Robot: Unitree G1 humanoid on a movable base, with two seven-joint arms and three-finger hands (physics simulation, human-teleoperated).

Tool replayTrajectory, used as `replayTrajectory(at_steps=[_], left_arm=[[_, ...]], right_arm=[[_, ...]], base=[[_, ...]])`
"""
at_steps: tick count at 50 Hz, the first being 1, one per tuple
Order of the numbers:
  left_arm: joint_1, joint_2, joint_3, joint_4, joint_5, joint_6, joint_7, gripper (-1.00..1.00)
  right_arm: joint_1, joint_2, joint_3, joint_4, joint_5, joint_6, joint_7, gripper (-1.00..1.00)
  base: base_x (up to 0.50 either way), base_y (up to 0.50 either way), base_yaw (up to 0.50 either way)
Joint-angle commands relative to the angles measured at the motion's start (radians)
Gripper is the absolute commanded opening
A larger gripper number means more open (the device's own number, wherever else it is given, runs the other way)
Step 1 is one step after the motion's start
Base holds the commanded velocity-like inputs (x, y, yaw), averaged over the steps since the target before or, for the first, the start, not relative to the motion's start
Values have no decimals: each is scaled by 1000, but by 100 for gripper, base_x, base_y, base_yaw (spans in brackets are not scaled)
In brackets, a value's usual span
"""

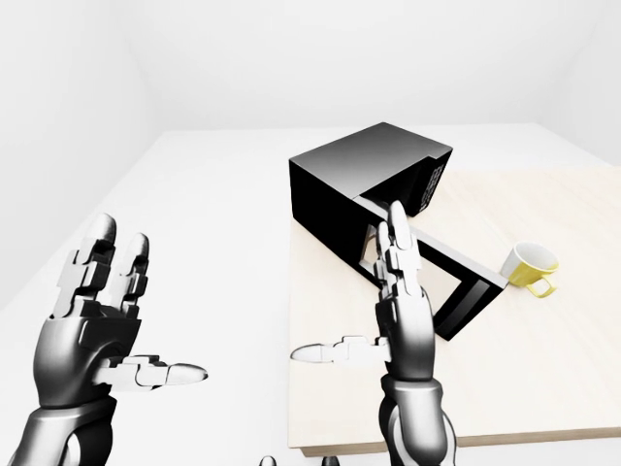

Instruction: Close the microwave.

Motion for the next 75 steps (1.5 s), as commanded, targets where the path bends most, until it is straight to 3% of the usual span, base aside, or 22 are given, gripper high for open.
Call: replayTrajectory(at_steps=[1, 23, 37, 38, 50, 75], left_arm=[[3, 1, -6, 6, 0, 0, 0, 100], [5, 4, -11, 5, 2, 0, 5, 100], [3, 4, -13, 5, 2, 0, 8, 100], [5, 5, -16, 4, 3, 0, 8, 100], [2, 5, -13, 6, 0, 0, 9, 100], [8, 7, -20, 15, 5, 0, 9, 100]], right_arm=[[-13, 4, -9, 42, -1, 0, 1, 100], [-158, 36, -83, 435, 6, 0, -4, 100], [-252, 38, -125, 687, 3, -99, -24, 100], [-267, 37, -132, 729, 1, -117, -30, 100], [-322, 29, -159, 865, 7, -173, -48, 100], [-373, 16, -181, 983, 22, -175, -59, 100]], base=[[0, 0, 0], [0, 0, 0], [0, 0, 0], [0, 0, 0], [0, 0, 0], [0, 0, 0]])
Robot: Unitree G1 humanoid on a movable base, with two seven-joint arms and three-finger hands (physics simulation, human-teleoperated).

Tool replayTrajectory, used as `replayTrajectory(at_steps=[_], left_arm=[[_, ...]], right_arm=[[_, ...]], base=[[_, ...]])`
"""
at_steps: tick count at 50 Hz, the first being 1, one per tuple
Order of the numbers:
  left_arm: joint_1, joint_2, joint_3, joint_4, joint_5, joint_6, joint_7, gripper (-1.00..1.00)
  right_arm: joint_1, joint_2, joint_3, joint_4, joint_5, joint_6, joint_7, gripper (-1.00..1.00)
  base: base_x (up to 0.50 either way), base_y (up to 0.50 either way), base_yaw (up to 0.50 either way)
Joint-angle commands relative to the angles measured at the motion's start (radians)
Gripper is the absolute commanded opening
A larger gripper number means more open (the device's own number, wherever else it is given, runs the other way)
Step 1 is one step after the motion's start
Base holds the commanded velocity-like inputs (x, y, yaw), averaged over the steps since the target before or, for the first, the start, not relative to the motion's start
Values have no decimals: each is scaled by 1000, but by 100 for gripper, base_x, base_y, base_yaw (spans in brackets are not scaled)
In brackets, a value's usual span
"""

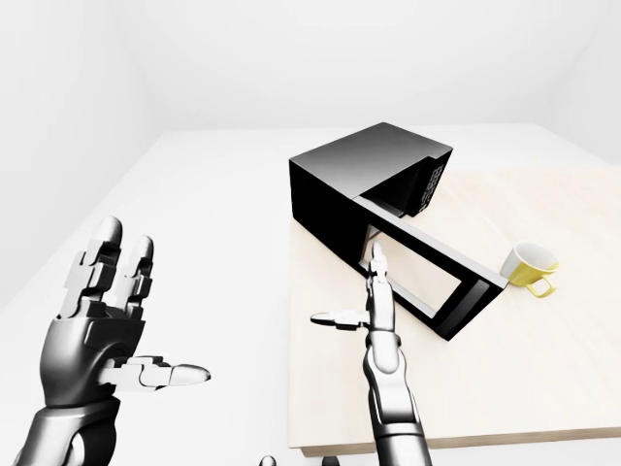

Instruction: Close the microwave.

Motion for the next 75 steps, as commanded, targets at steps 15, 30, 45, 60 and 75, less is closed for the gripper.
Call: replayTrajectory(at_steps=[15, 30, 45, 60, 75], left_arm=[[-1, 4, -7, 12, 4, 0, 4, 100], [-4, 2, 1, 10, 3, 0, 0, 100], [-4, 0, 8, 6, 1, 0, -5, 100], [-4, -3, 10, 1, 2, 0, -7, 100], [-2, -2, 3, 1, 6, 0, -6, 100]], right_arm=[[-46, -15, -25, 38, 14, 0, -13, 100], [-115, -29, -40, 58, 25, 16, -29, 100], [-227, -50, -50, 228, 28, 0, -45, 100], [-362, -76, -57, 450, 48, 0, -65, 100], [-482, -95, -67, 642, 71, 0, -74, 100]], base=[[0, 0, 0], [0, 0, 0], [0, 0, 0], [0, 0, 0], [0, 0, 0]])
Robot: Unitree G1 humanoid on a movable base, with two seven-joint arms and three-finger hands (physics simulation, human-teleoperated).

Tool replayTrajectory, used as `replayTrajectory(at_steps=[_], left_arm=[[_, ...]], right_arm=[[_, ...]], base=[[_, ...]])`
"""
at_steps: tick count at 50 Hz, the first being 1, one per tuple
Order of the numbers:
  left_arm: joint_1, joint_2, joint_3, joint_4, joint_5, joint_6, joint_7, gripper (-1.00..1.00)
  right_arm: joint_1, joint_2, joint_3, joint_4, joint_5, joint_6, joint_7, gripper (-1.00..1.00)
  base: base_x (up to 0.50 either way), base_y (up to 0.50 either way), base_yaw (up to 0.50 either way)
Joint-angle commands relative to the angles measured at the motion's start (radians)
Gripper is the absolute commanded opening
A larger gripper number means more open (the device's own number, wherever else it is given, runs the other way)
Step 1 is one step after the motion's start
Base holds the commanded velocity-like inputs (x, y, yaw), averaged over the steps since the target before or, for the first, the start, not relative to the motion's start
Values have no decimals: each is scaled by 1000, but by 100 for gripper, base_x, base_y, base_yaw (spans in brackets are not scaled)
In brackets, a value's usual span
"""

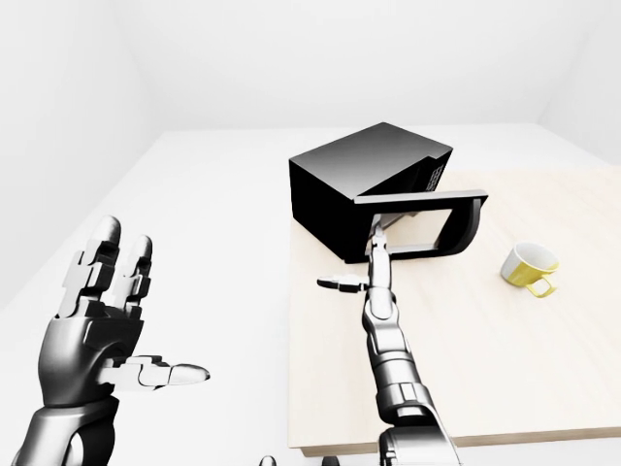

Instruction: Close the microwave.

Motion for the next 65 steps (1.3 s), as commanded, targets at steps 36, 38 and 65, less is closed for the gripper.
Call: replayTrajectory(at_steps=[36, 38, 65], left_arm=[[8, 2, -4, -14, 0, 0, 1, 100], [8, 1, -3, -17, 0, 0, 1, 100], [16, -1, -3, -19, 1, 0, -1, 100]], right_arm=[[-413, 3, 14, 474, -7, 0, -27, 100], [-414, 5, 15, 474, -10, 0, -28, 100], [244, 35, 35, -758, -65, 175, 54, 100]], base=[[0, 0, 0], [1, 0, 0], [0, 0, 0]])
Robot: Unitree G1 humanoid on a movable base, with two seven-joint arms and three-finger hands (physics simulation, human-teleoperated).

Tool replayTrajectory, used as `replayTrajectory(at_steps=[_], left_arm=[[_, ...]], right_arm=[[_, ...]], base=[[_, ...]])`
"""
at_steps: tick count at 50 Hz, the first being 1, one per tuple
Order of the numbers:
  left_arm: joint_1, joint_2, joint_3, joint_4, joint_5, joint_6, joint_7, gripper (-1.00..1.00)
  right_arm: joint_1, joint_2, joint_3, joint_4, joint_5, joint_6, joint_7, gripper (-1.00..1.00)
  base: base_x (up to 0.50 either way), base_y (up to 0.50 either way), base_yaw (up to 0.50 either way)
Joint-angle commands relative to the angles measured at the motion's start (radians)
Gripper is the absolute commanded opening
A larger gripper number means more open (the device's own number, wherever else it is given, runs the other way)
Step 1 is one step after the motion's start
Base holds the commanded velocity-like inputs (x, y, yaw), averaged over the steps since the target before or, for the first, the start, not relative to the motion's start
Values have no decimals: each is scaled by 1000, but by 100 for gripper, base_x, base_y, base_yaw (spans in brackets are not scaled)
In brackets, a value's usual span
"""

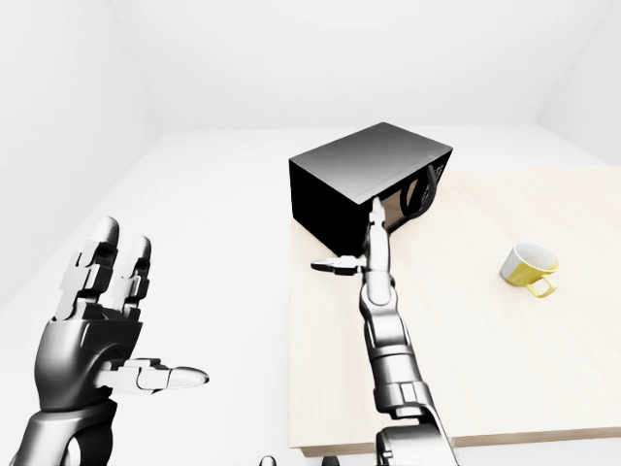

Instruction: Close the microwave.

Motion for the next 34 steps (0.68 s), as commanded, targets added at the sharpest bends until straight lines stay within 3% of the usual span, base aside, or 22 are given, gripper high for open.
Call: replayTrajectory(at_steps=[1, 10, 15, 34], left_arm=[[0, -1, 2, -2, -1, 0, 0, 100], [-2, 0, -5, 3, 6, 0, 3, 100], [-2, 3, -9, 3, 7, 0, 5, 100], [-8, 2, -4, 13, 4, 0, 2, 100]], right_arm=[[321, 29, 18, -622, -28, 69, 76, 100], [627, 78, 18, -1062, 12, 69, 163, 100], [671, 93, 29, -1198, 8, 69, 176, 100], [679, 95, 54, -1165, -12, 69, 180, 100]], base=[[0, 0, 0], [0, 0, 0], [0, 0, 0], [0, 0, 0]])
